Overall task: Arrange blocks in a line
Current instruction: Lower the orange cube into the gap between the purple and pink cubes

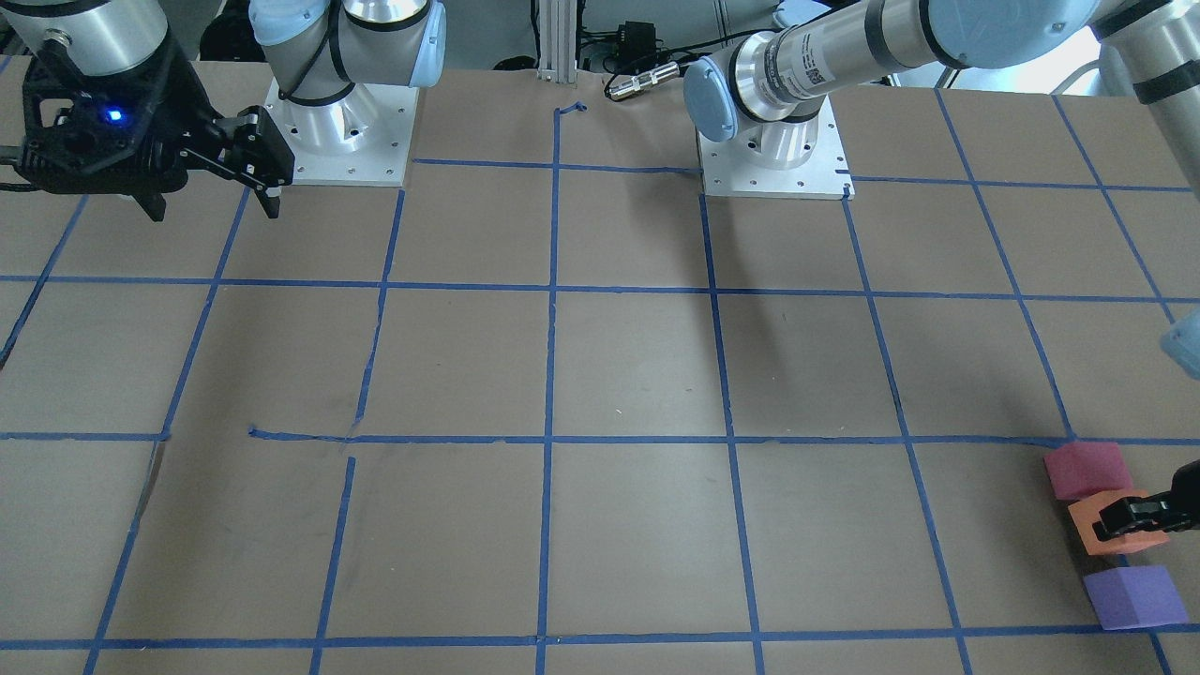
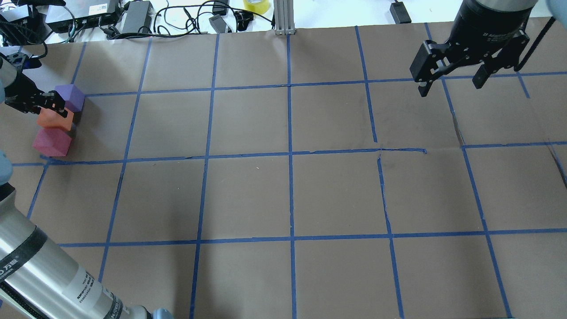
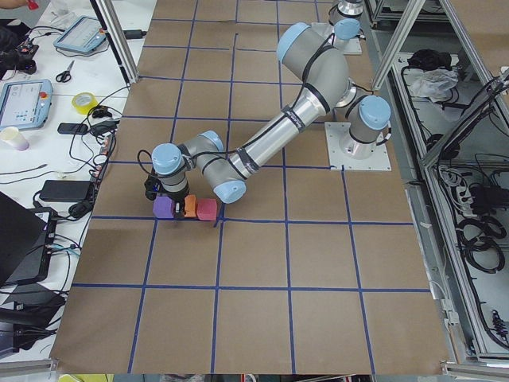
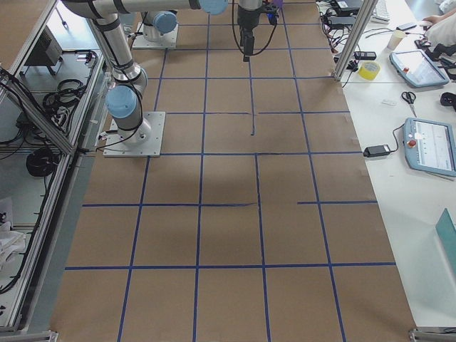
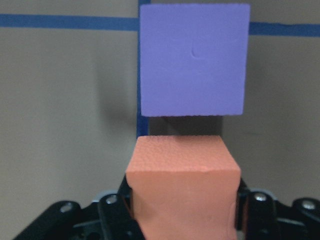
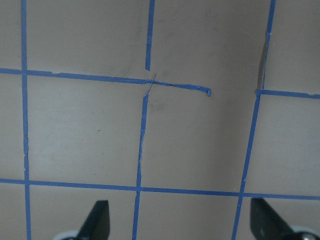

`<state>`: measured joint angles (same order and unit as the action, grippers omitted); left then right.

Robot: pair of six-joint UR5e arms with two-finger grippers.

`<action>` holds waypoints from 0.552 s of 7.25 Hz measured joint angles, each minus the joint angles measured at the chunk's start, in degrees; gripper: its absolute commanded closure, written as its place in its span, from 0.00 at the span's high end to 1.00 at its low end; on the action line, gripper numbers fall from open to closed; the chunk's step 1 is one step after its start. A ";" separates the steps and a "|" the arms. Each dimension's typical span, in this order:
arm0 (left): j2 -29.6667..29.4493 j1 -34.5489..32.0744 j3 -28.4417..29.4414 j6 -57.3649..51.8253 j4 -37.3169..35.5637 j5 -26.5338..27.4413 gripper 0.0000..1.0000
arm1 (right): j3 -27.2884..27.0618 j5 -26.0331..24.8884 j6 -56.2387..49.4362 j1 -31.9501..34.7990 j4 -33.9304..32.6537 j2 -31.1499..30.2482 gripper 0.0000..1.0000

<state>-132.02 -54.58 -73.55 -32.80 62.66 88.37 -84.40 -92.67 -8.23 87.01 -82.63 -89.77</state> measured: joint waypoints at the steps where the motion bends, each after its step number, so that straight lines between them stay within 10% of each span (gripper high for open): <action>1: -0.51 0.00 -0.10 0.01 -0.70 0.03 0.00 | 0.01 -0.03 -0.01 0.00 0.01 0.10 1.00; 4: -1.17 0.00 -0.39 -0.18 -2.21 0.05 0.00 | -0.05 -0.36 -0.04 0.01 0.01 0.23 1.00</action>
<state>-133.19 -54.58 -73.95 -32.98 60.45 88.42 -84.45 -93.03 -8.27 87.01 -82.62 -89.55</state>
